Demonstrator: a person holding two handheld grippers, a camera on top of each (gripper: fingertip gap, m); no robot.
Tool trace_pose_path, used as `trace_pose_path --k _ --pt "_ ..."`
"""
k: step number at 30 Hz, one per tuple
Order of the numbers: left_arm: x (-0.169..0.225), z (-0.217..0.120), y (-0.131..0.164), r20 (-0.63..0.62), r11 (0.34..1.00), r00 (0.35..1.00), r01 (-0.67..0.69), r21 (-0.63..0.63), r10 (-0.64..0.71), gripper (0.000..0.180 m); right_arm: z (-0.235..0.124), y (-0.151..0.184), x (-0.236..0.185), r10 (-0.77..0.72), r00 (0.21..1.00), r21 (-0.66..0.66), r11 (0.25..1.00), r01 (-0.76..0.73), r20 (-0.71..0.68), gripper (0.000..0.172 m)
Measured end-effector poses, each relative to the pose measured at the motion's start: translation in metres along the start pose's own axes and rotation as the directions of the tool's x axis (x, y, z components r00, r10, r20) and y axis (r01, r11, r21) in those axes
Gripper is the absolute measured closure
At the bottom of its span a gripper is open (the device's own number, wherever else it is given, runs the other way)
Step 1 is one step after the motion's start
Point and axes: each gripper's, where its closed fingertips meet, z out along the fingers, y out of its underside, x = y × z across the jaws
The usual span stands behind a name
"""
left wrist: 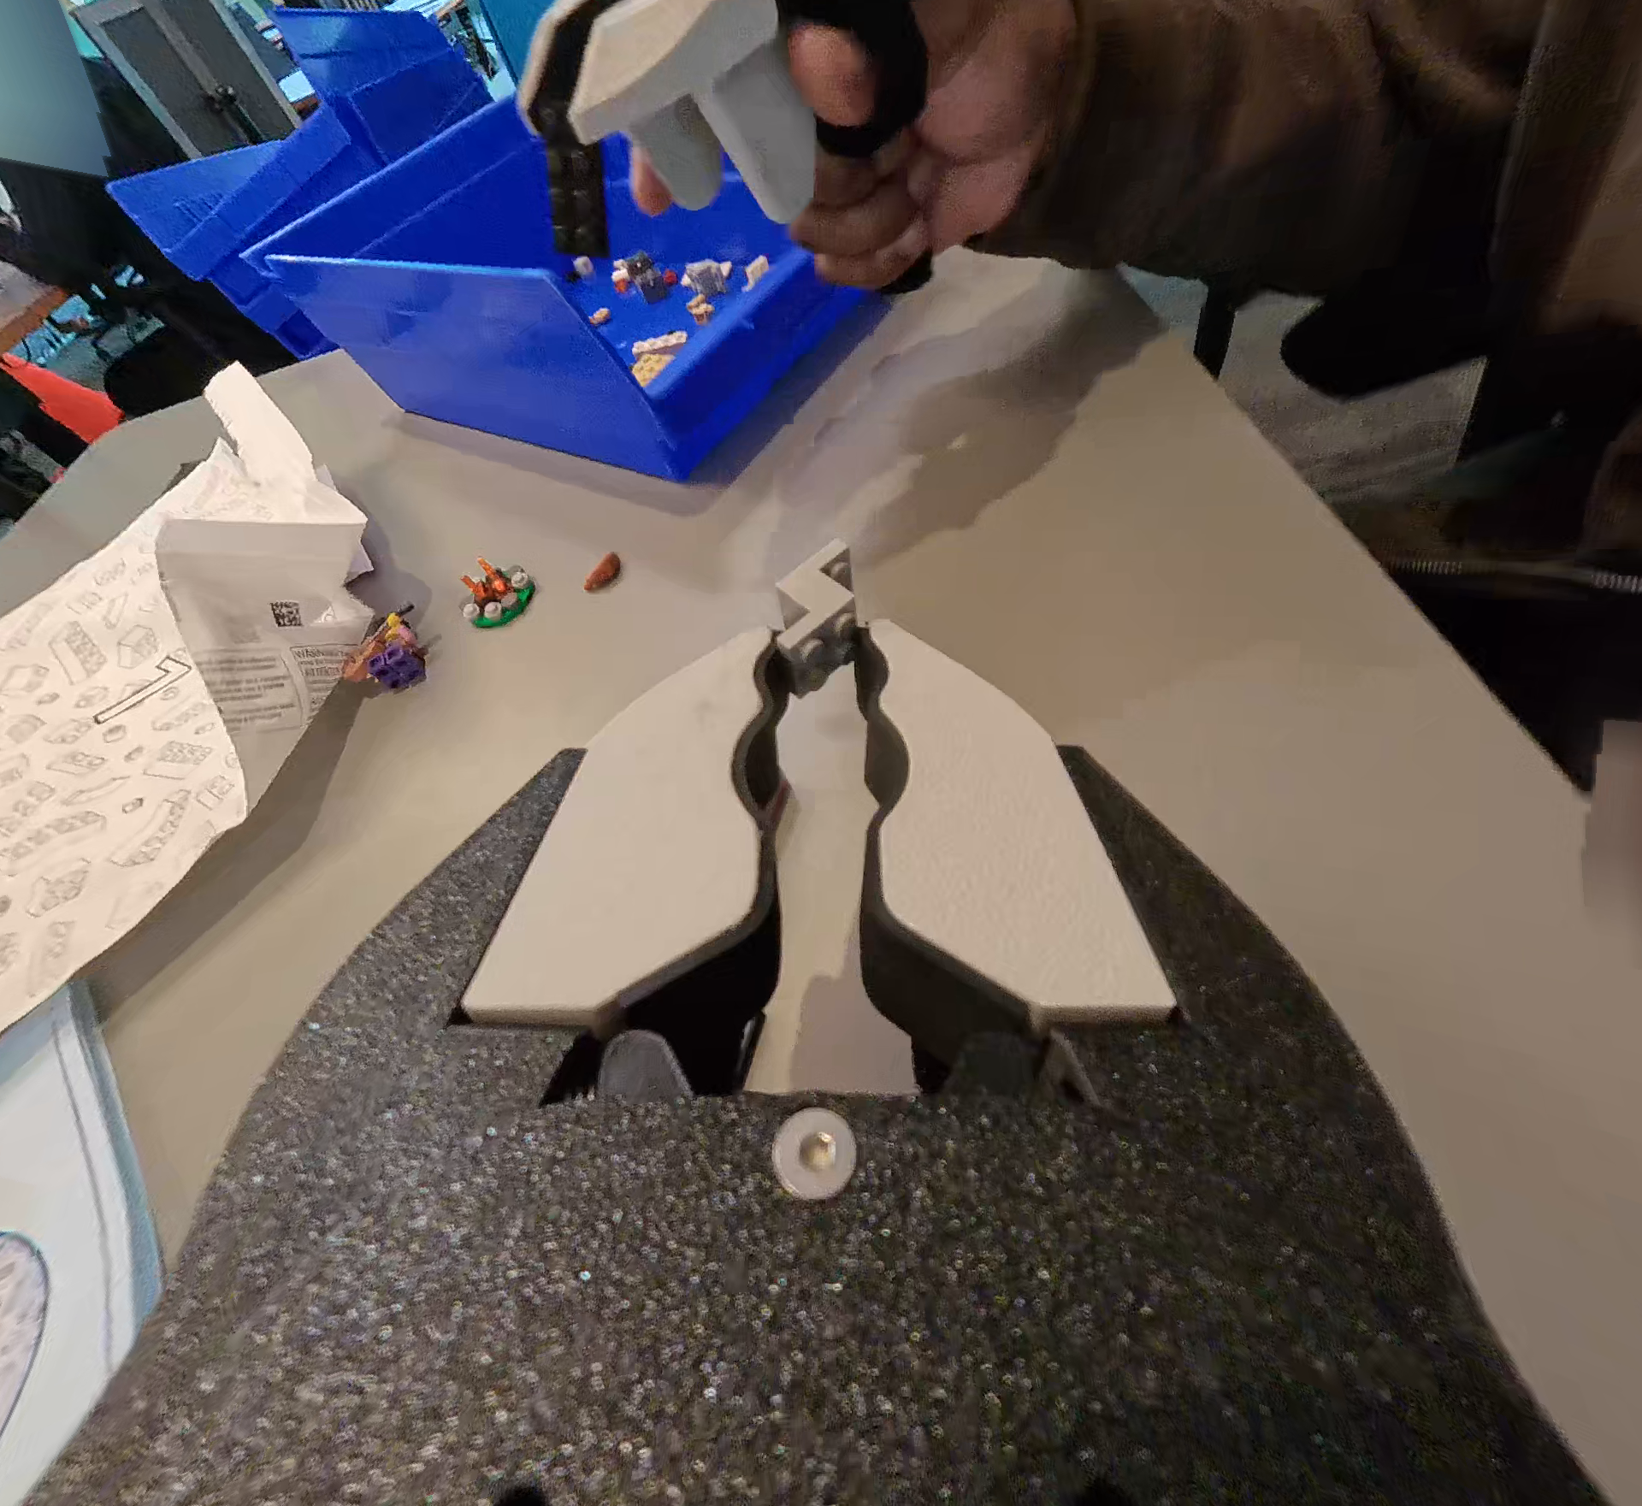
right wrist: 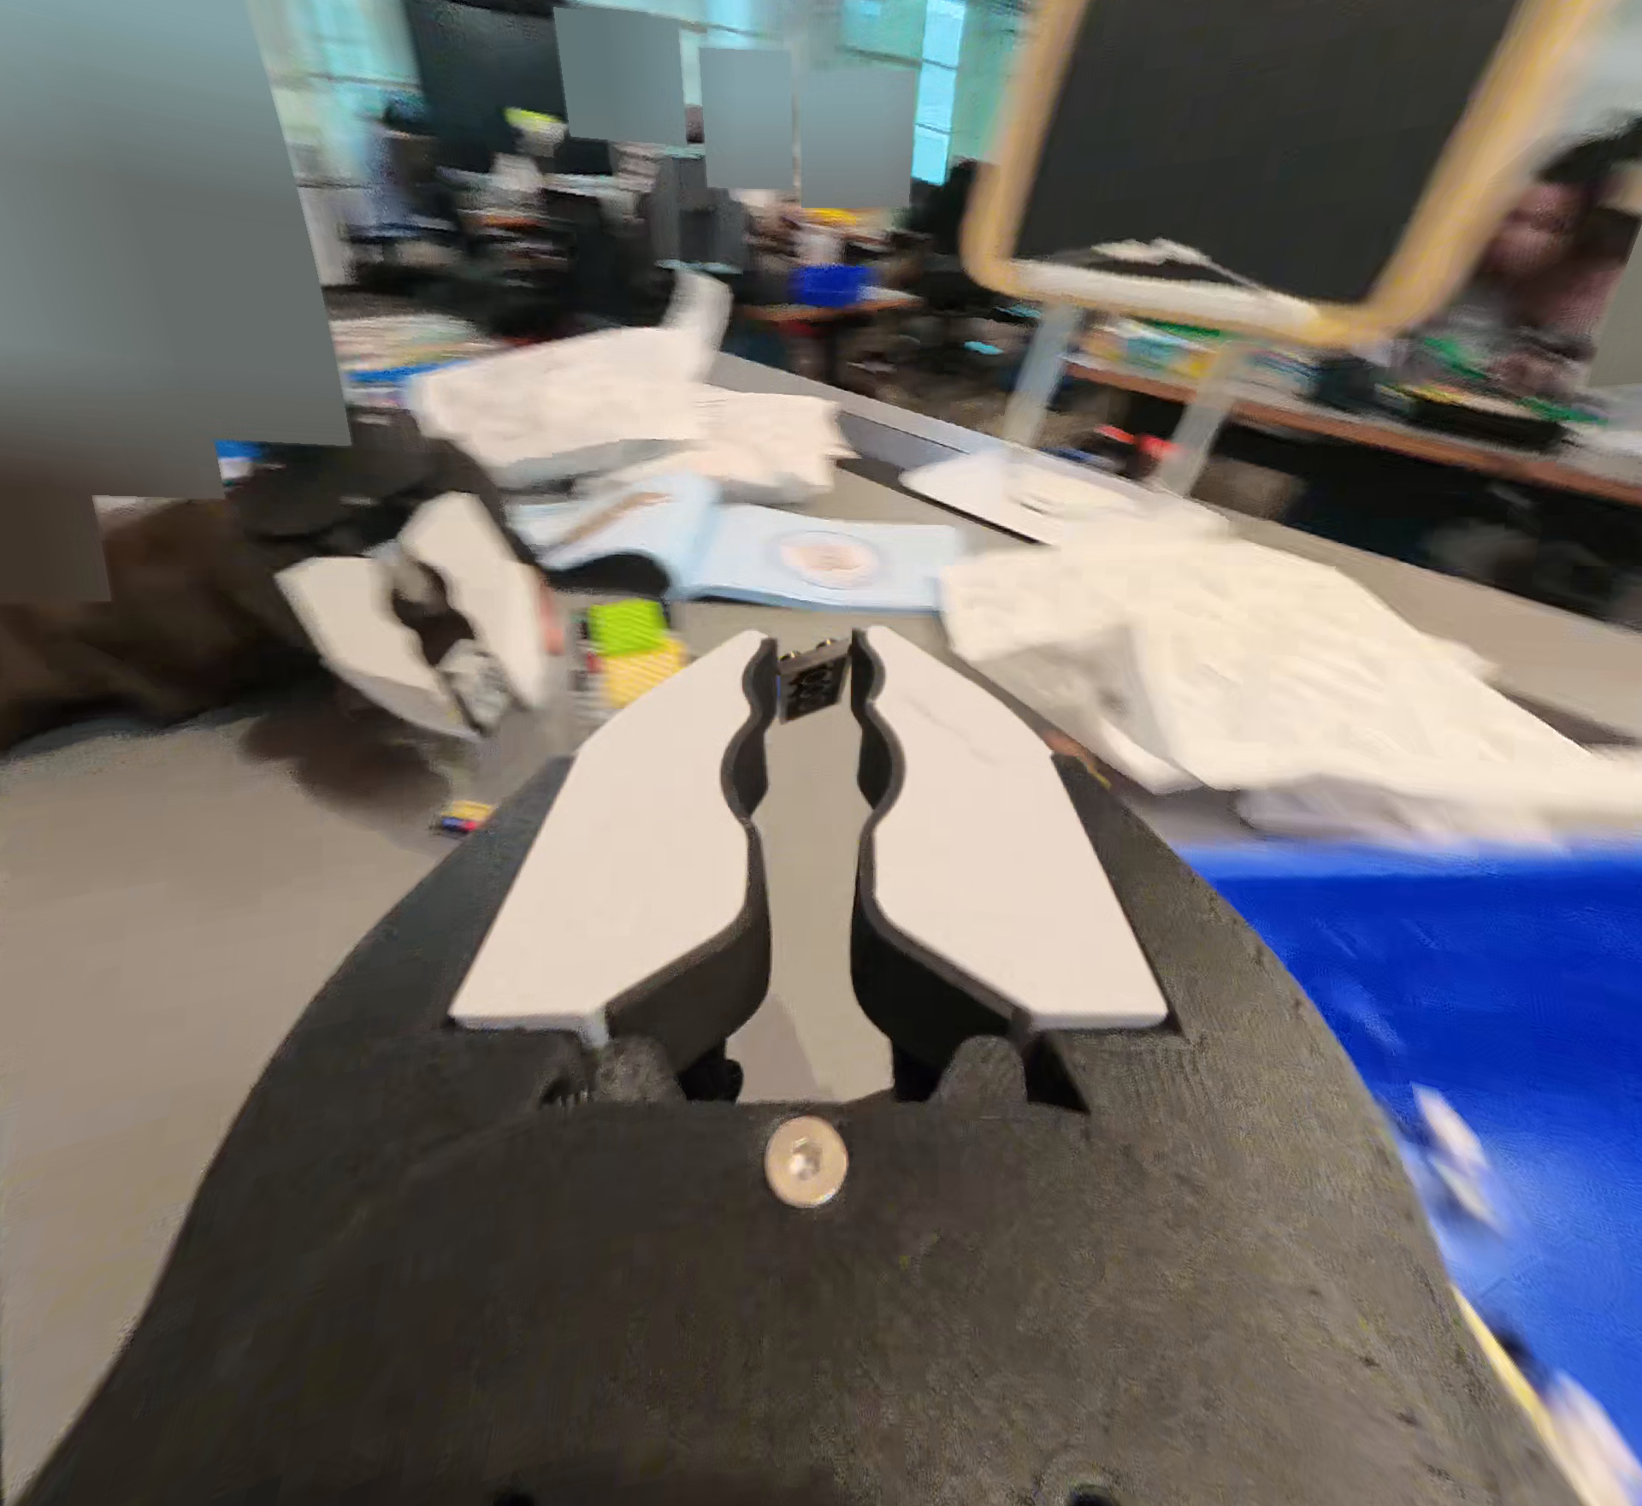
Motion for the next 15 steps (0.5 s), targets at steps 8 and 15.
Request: trace_pose_path --k 8,15 --pt "-0.065 0.1 -0.096 0.026 0.993 0.993 0.116 -0.033 -0.115 0.166 -0.091 0.039 0.116 0.115 0.842 -0.205 0.944 -0.257 -0.528 0.141" --pt "-0.092 0.134 -0.086 0.077 0.965 0.97 0.239 -0.105 -0.232 0.134 -0.083 0.035 0.055 0.068 0.944 -0.249 0.956 -0.154 -0.323 0.132"
